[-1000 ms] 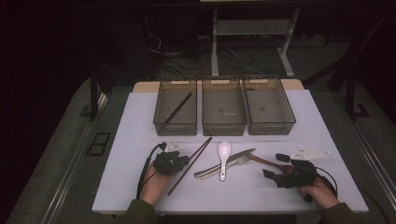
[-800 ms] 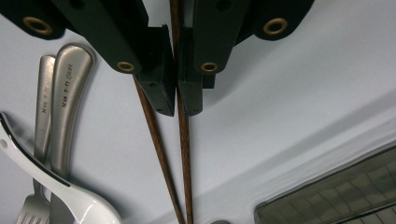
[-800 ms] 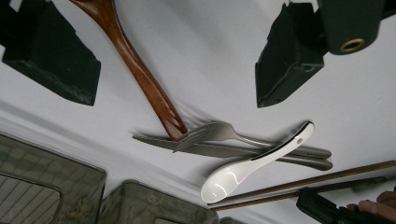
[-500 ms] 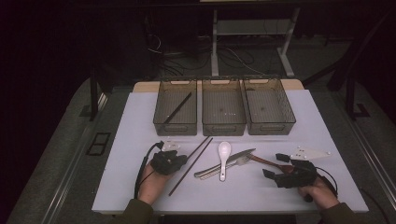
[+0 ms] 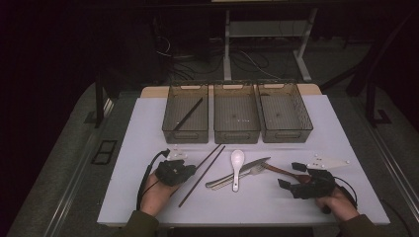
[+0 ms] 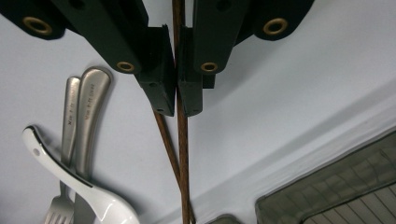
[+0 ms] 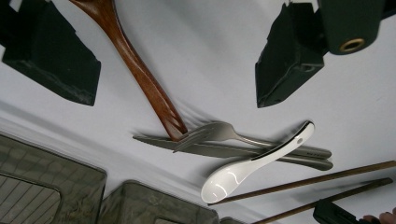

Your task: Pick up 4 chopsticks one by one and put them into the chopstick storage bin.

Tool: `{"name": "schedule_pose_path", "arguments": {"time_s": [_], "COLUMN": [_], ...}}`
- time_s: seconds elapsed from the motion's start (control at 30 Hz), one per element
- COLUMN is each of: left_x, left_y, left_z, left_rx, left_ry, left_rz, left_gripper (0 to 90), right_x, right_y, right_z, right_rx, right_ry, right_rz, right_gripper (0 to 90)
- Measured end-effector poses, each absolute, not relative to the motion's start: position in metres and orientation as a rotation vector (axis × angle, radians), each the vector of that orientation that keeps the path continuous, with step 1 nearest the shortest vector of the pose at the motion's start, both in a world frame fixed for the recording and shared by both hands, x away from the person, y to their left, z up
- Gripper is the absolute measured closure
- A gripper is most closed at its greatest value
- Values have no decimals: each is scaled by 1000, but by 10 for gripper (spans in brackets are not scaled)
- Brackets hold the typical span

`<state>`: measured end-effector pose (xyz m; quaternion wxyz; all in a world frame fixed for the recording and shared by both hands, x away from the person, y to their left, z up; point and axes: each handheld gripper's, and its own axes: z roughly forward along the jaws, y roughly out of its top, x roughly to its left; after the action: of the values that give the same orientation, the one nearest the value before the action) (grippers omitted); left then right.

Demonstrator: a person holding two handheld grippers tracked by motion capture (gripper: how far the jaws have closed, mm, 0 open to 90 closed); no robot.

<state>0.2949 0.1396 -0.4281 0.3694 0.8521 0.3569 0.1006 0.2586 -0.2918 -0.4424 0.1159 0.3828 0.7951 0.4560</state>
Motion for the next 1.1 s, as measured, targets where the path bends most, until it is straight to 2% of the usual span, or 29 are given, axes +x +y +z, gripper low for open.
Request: {"name": "schedule_pose_path", "arguments": {"time_s": [1.1], "left_x": [301], "left_y": [145], "left_z": [-386], "left_rx": [2042], "left_ry": [899], "left_rz": [256], "left_gripper": [845], "right_x": [259], "right_y": [-292], "right_z": [-443], "right_rx": [1127], "right_ry": [2329], "right_rz": [1334], "right_gripper": [139]}}
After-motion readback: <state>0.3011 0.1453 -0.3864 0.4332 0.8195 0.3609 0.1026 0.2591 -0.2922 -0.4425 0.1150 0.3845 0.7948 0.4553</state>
